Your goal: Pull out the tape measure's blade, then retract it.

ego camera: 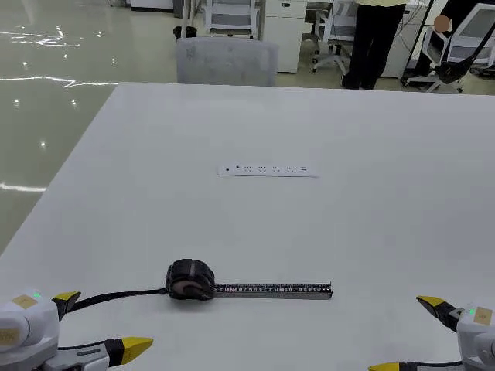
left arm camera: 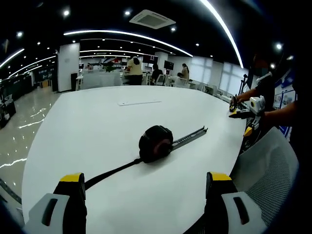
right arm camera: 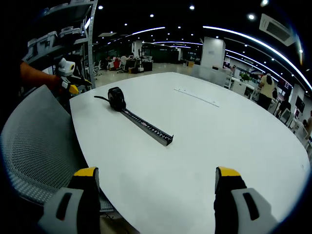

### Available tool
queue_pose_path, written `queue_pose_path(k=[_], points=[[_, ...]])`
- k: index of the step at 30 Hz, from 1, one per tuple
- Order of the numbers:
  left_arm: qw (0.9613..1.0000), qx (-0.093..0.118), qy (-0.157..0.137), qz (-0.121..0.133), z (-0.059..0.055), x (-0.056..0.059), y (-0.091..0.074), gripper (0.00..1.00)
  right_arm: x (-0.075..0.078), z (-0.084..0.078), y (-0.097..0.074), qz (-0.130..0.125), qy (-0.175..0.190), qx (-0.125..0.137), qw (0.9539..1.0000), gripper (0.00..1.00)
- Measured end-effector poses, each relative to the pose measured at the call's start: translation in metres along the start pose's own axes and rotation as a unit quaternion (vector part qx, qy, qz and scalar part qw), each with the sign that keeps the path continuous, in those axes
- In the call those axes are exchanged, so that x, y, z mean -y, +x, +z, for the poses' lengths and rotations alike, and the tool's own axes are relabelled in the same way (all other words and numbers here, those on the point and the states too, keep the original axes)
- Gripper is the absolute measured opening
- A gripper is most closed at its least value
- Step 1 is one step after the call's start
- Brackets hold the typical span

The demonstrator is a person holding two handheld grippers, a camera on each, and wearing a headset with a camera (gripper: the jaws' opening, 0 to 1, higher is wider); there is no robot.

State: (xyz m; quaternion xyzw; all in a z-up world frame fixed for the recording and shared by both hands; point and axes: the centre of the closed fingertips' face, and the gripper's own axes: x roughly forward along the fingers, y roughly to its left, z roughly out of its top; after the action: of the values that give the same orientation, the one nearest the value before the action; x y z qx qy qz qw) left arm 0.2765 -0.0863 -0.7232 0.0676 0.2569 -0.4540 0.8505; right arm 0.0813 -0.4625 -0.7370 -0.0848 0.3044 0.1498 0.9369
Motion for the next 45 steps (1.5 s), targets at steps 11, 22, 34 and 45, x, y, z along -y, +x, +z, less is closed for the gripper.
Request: queue_pose_path(k=[11,22,34,45], points=[[1.0,-0.008,0.005,0.0,-0.001,0.001,0.002,0.99,-0.001,0.01,0.004,0.005,-0.016,0.0,0.9999,1.0],[0.9994,-0.015,0.002,0.03,0.008,-0.007,0.009,1.0,0.003,0.018,0.009,0.016,-0.045,-0.015,0.9988,0.99],[0.9987,-0.033,-0.011,0.038,0.02,0.021,0.05,1.0,0.009,0.025,0.026,0.073,-0.111,-0.061,0.9893,0.98],[0.9981,-0.039,-0.033,0.035,0.013,0.04,0.086,0.96,0.014,0.029,0.052,0.124,-0.169,-0.105,0.972,0.95]])
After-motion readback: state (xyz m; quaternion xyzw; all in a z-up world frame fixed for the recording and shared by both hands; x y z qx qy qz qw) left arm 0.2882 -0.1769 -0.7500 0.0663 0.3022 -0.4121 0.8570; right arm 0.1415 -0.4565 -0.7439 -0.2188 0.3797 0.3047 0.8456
